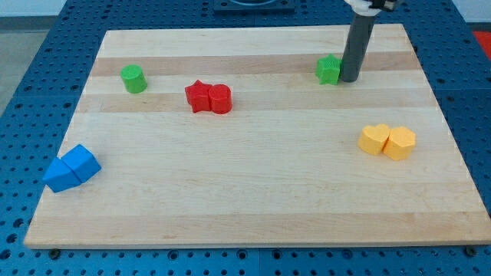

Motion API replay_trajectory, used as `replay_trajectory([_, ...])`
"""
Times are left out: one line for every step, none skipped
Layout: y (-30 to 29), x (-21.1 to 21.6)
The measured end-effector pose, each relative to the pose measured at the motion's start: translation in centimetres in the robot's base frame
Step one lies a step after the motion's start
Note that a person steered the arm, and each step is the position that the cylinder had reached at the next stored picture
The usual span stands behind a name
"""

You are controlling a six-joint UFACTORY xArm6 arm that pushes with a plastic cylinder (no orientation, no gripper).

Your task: Move the green star diagonally top right to the red blocks

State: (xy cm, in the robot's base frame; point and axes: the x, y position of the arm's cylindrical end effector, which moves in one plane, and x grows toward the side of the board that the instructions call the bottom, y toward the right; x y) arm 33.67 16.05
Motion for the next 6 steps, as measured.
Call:
replay_trajectory([-0.3,-0.1])
replay_trajectory([-2.8,-0.3])
replay_trajectory([-2.2,-0.3])
replay_trajectory([-1.0,-0.7])
replay_trajectory([-6.9,-1.4])
replay_trajectory([-13.2,-1.7])
